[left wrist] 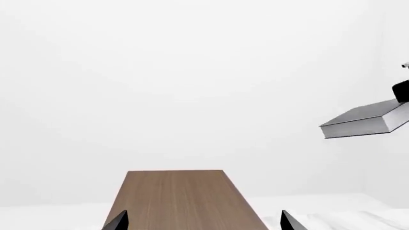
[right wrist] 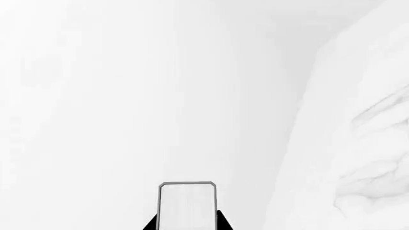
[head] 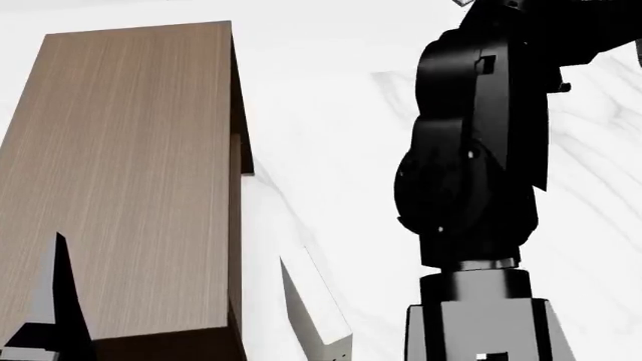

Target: Pick up the book in the middle and place it on the cabinet shelf.

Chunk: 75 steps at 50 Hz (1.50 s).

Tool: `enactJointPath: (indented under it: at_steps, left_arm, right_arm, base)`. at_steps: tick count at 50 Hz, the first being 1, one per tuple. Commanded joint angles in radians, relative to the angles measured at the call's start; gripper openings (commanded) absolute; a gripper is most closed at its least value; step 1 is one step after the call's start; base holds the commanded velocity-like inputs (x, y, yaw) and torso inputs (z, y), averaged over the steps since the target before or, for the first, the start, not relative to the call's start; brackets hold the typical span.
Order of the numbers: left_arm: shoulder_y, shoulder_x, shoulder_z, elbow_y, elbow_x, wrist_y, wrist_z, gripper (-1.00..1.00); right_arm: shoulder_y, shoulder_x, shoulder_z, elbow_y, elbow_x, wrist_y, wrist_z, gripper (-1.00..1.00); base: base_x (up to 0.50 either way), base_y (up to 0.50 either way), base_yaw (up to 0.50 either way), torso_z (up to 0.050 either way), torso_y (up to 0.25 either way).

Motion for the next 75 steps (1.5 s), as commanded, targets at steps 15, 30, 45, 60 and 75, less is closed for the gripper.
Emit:
enactJointPath:
  at_steps: [15,30,45,60,75]
  left_arm:
    - [-0.004,-0.01,0.01,-0.004,-0.002,0.008,-0.008,1.0]
    - [-0.007,-0.018,0.005,0.002,-0.013,0.007,-0.019,1.0]
    - [-0.006,-0.024,0.006,0.001,-0.02,0.011,-0.025,1.0]
    - [-0.006,-0.029,0.008,-0.007,-0.02,0.021,-0.028,1.0]
    - [-0.01,-0.036,0.007,0.002,-0.029,0.016,-0.04,1.0]
  right_arm:
    - [0.089,0.006,-0.146,-0.149,0.586,0.304,-0.16,-1.0]
    - [0.118,-0.001,-0.328,-0.174,0.811,0.449,-0.044,-1.0]
    - [0.114,-0.001,-0.557,-0.243,0.969,0.371,-0.031,-1.0]
    - [0.057,0.016,-0.701,-0.317,1.003,0.341,-0.037,-1.0]
    - [0.037,0.028,-0.781,-0.331,1.001,0.356,-0.016,-1.0]
  base:
    - [0.0,0.0,0.0,0.0,0.001]
    - [0.0,0.0,0.0,0.0,0.001]
    - [0.0,0.0,0.0,0.0,0.001]
    - [0.0,0.0,0.0,0.0,0.001]
    - [0.0,0.0,0.0,0.001,0.001]
